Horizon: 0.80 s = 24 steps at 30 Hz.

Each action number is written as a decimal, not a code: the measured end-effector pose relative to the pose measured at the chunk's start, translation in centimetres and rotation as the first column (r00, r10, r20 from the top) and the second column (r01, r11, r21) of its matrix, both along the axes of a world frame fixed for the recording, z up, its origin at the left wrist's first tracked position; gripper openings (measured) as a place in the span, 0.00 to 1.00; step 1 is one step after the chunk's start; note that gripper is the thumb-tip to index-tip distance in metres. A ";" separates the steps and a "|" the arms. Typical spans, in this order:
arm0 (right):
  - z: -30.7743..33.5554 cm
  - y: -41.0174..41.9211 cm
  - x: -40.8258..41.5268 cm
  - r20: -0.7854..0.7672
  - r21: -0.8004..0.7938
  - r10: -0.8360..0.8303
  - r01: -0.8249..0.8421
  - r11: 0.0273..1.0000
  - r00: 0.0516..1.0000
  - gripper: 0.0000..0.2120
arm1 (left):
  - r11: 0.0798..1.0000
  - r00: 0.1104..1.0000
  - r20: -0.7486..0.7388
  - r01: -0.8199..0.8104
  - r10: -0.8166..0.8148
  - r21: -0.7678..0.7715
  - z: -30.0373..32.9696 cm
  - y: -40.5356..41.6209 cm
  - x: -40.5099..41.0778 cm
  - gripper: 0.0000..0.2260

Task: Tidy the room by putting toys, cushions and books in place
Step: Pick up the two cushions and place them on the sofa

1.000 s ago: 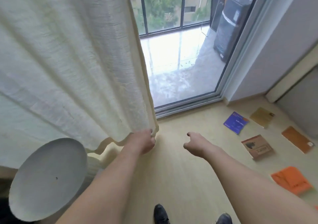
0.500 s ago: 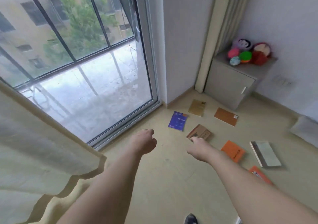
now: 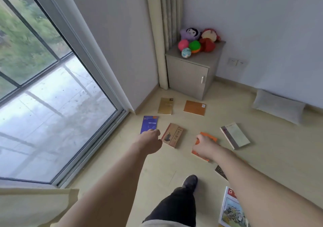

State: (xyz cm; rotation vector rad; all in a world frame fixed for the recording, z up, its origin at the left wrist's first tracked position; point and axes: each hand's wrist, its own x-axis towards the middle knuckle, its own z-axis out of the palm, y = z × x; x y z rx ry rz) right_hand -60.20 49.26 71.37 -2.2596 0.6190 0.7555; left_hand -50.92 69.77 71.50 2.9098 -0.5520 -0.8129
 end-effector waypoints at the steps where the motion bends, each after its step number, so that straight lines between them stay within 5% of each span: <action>1: -0.2 -1.6 1.1 -0.008 -0.002 -0.004 0.004 1.000 1.000 0.25 | 1.000 1.000 -0.012 -0.008 0.008 0.010 -0.6 -1.2 1.2 0.19; 11: -0.2 -17.1 12.3 -0.078 -0.074 0.070 -0.076 0.994 0.994 0.27 | 0.996 0.984 -0.156 -0.088 0.091 0.025 -3.9 -16.4 12.2 0.16; 18: 0.5 -31.0 14.7 -0.075 -0.075 -0.058 0.052 0.996 0.995 0.24 | 0.994 0.969 -0.225 0.085 -0.100 -0.075 -2.5 -34.4 15.8 0.20; 24: -0.8 -41.3 14.5 -0.115 -0.016 -0.087 0.085 0.996 0.990 0.26 | 0.997 0.964 -0.255 0.079 -0.080 -0.014 -1.6 -43.3 17.8 0.20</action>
